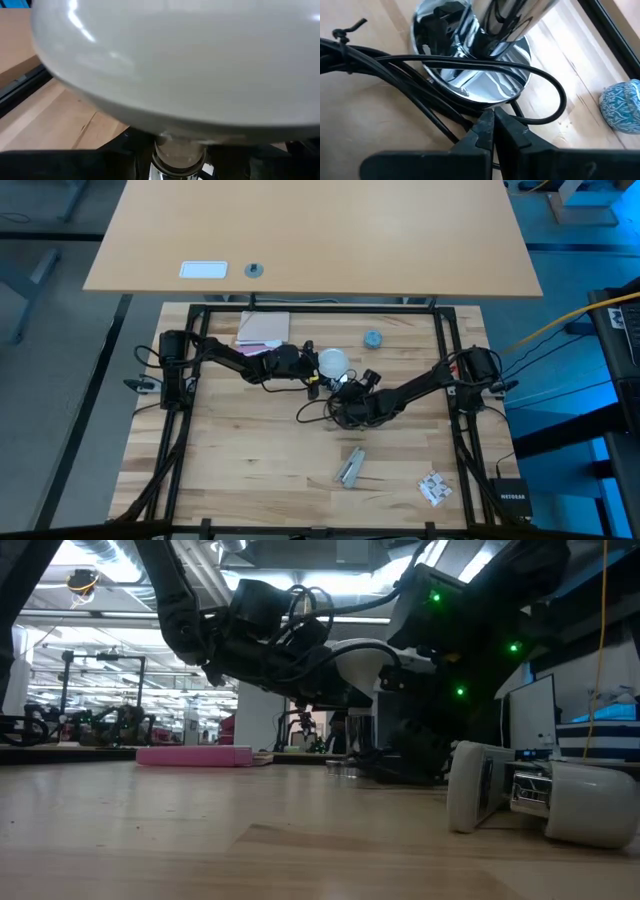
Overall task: Screw lightbulb
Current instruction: Insert light bulb into the lamp
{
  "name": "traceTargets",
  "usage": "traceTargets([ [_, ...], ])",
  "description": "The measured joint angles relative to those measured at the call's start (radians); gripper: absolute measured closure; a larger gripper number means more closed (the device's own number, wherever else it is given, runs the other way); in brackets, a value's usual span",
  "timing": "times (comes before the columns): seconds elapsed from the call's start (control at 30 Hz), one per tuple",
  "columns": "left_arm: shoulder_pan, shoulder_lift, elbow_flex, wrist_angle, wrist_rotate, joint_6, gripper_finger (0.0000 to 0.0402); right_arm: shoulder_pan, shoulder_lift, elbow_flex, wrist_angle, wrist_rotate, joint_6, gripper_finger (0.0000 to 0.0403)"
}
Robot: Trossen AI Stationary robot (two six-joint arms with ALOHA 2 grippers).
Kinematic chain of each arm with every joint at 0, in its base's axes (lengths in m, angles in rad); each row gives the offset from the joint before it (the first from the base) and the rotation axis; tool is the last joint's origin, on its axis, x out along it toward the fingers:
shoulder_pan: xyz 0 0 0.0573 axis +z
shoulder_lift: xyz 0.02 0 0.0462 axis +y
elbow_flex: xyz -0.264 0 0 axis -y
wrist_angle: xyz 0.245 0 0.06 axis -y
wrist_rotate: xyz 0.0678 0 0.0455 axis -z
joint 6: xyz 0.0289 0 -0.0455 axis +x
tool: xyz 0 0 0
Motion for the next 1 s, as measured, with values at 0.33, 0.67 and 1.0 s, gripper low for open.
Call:
traceTargets([
  [0.33,0.000,0.001,-0.001,-0.001,0.009,-0.004,0.0252,-0.009,0.000,-0.001,0.002,-0.005,-0.121,0.0388],
  [0.67,0.000,0.001,-0.002,-0.002,0.010,-0.004,0.0248,-0.009,-0.007,-0.002,0.013,0.010,-0.136,0.0287],
  [1.0,-0.003,0.001,-0.002,-0.004,0.019,-0.014,0.0247,-0.011,-0.118,-0.003,0.011,-0.066,-0.132,0.0277],
])
